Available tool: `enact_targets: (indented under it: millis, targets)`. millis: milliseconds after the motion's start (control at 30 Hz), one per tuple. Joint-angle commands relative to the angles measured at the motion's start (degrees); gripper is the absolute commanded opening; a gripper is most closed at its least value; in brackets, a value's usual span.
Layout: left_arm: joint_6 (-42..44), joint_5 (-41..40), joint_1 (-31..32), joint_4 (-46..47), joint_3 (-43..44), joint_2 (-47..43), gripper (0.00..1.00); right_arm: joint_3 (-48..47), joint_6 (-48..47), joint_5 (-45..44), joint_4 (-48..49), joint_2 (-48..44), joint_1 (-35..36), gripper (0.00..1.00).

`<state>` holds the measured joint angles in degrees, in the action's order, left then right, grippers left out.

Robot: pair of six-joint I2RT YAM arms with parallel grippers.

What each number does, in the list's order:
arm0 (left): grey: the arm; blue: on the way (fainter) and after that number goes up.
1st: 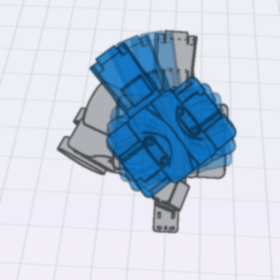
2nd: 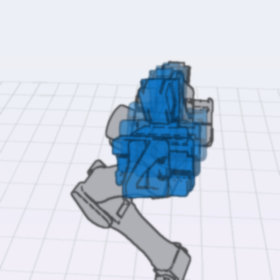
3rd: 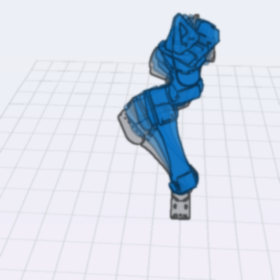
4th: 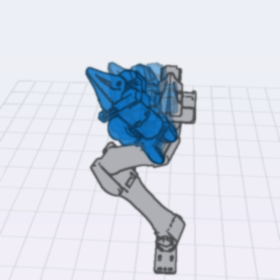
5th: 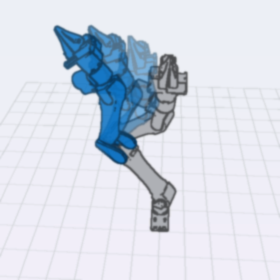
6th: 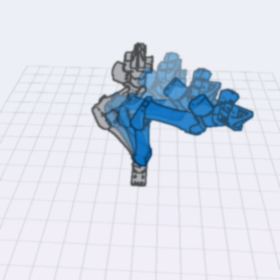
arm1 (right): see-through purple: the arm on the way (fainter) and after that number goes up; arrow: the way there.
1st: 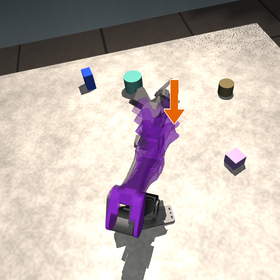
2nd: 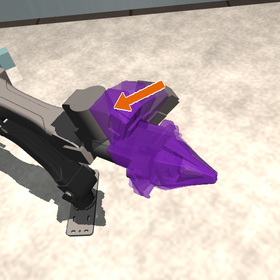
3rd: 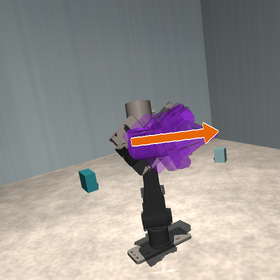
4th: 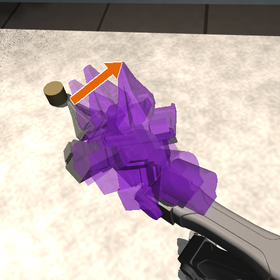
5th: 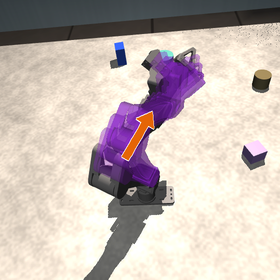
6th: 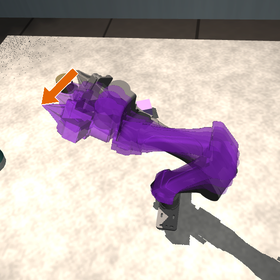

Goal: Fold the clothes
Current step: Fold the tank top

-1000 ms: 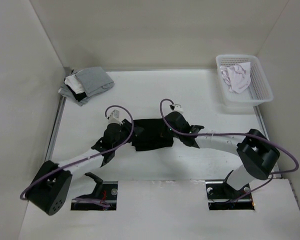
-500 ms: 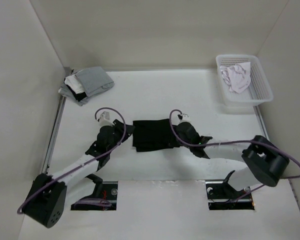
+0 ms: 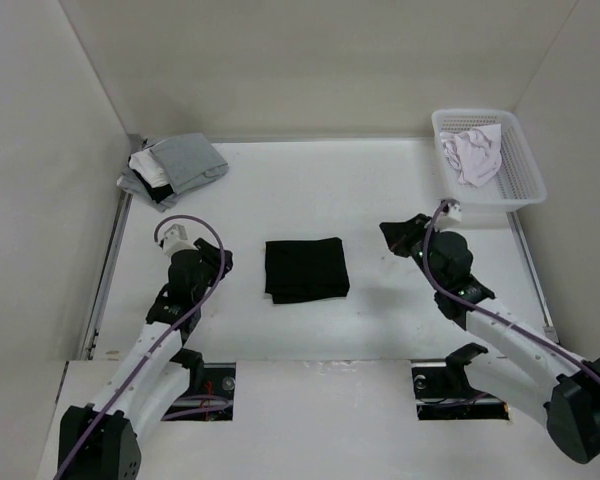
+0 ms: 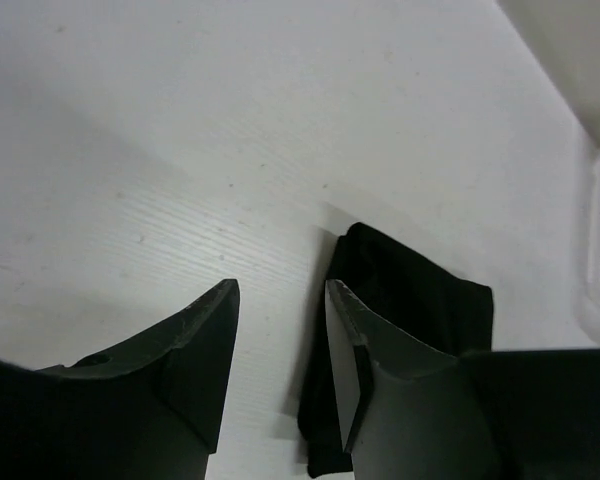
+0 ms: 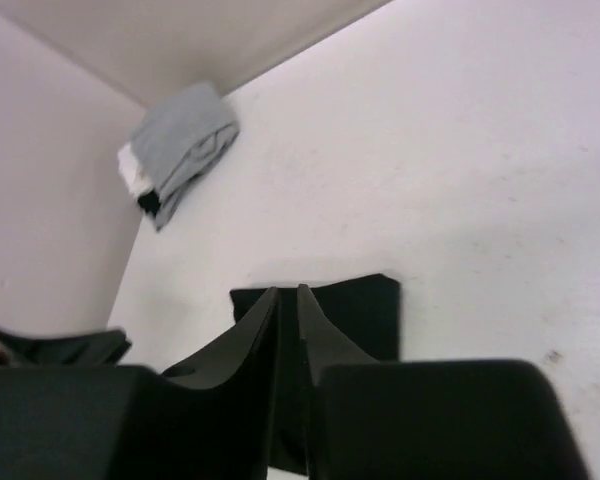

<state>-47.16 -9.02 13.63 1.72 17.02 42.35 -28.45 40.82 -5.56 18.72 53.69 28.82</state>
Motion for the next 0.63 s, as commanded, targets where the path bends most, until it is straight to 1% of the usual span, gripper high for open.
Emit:
enact_targets:
  millis: [0,33,67,133,167,300,333,433,533,600]
  targets:
    - [3.7,0.5,-2.0,-5.1,3.7,0.5,0.39,6.3,1.3,-2.0,6.8,-1.1,-4.2,0.05]
    - [4.0,0.7,-2.4,-5.8,3.9,0.5,0.39,8.0,2.2,-2.3,7.6,-0.9,-5.6,0.01]
    - [4.2,0.9,-2.8,-6.0,4.0,0.4,0.4,9.2,3.2,-2.5,8.2,-0.3,-6.5,0.0]
    - [4.6,1.4,-3.2,-6.0,3.8,-0.2,0.41,10.2,4.5,-2.3,9.7,1.8,-7.9,0.0]
    - [5.0,1.7,-3.3,-5.8,3.6,-0.4,0.41,10.0,4.4,-2.0,10.7,3.2,-8.0,0.03]
    - [6.6,3.5,-2.3,-4.7,3.8,0.5,0.42,8.6,4.1,-1.4,13.4,9.5,-7.3,0.26]
    - [7.0,4.1,-1.6,-4.1,3.9,0.8,0.42,8.3,4.1,-1.0,13.8,10.5,-7.1,0.29]
    - [7.4,4.7,0.2,-1.6,3.6,1.0,0.41,8.0,4.0,-0.4,14.6,12.3,-7.0,0.34]
    - [8.0,4.2,1.6,-0.9,3.4,2.4,0.4,7.6,4.0,0.0,14.7,13.2,-7.0,0.35]
    - [8.3,3.7,2.1,-0.7,3.5,3.4,0.43,7.5,3.7,0.1,14.7,13.3,-7.0,0.36]
